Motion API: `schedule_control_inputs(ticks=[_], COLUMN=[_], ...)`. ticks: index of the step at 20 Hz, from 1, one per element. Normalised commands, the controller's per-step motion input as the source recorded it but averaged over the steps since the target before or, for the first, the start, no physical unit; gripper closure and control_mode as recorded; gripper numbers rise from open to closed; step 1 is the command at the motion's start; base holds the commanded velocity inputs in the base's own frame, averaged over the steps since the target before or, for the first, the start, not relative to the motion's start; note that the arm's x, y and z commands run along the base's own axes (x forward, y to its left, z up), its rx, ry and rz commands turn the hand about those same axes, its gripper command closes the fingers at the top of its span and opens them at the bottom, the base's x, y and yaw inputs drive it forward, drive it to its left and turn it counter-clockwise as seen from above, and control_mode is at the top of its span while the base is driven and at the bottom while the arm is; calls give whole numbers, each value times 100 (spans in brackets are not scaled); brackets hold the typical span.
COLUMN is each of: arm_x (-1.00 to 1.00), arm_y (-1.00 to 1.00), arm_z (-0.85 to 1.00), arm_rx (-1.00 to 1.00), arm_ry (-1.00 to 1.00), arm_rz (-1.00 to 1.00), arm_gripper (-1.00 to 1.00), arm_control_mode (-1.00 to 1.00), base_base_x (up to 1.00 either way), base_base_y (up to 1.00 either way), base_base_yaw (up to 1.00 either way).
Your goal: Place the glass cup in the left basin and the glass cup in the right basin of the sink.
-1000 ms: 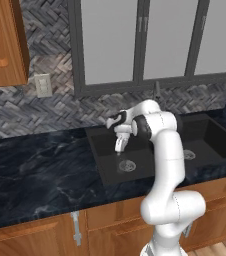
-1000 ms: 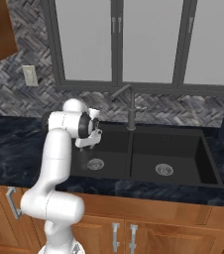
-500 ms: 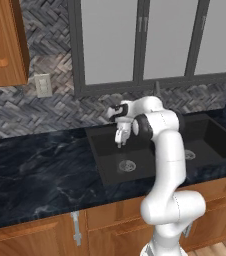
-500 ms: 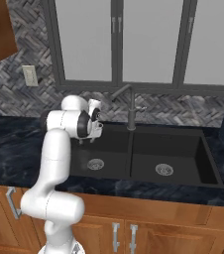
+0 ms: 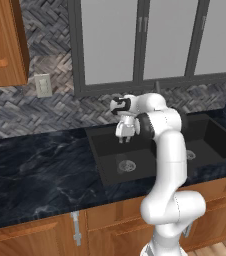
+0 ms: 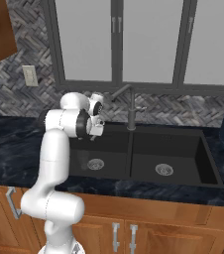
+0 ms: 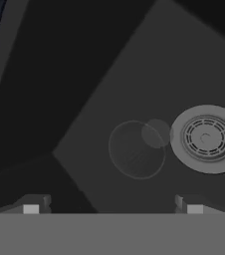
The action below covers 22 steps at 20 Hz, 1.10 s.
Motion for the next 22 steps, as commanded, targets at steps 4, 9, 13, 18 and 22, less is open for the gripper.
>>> schedule_control_inputs(ticks=[4,9,13,18,22], arm_x=[-28,-33,-33,-27,-35], arm_y=[2,-9,-17,-8,-15], arm_z=[27,20,44,48,27], arm_rx=[-8,-11,-20,-32,-37], arm_ry=[7,5,0,-3,-28], arm_rz=[-23,-23,-14,-5,-9], arm_gripper=[-100,-100,-100,-100,-100], arm_control_mode=[-100,-100,-100,-100,-100], base_base_x=[0,0,0,0,0], base_base_y=[0,0,0,0,0], base_base_yaw=[0,0,0,0,0])
